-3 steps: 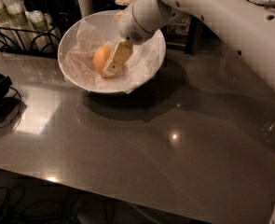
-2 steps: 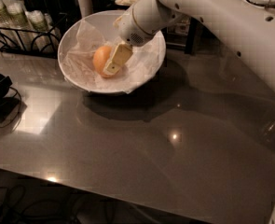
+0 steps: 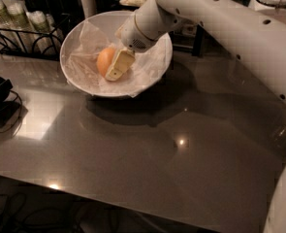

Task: Pick orange from white bowl

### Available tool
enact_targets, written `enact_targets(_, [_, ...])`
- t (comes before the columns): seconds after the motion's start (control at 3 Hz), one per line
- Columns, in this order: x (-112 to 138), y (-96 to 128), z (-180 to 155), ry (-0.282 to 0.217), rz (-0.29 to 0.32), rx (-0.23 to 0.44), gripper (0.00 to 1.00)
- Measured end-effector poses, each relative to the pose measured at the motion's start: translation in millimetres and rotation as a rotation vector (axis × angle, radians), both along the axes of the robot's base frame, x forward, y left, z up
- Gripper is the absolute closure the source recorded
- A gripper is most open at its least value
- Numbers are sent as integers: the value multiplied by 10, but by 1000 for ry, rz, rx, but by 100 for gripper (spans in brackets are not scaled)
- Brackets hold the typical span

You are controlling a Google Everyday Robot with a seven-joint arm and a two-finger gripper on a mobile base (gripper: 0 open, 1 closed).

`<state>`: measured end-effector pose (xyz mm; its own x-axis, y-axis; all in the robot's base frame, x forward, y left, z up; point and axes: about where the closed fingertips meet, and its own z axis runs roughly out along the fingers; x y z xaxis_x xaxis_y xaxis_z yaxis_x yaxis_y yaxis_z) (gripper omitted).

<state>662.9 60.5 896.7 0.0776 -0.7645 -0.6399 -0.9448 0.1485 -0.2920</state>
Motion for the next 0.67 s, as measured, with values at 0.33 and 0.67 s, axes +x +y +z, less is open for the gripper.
enact_targets(0.33, [17,60,-122,32,10,-7,17])
enact_targets(0.67, [-1,139,-236,57,23,-19,27])
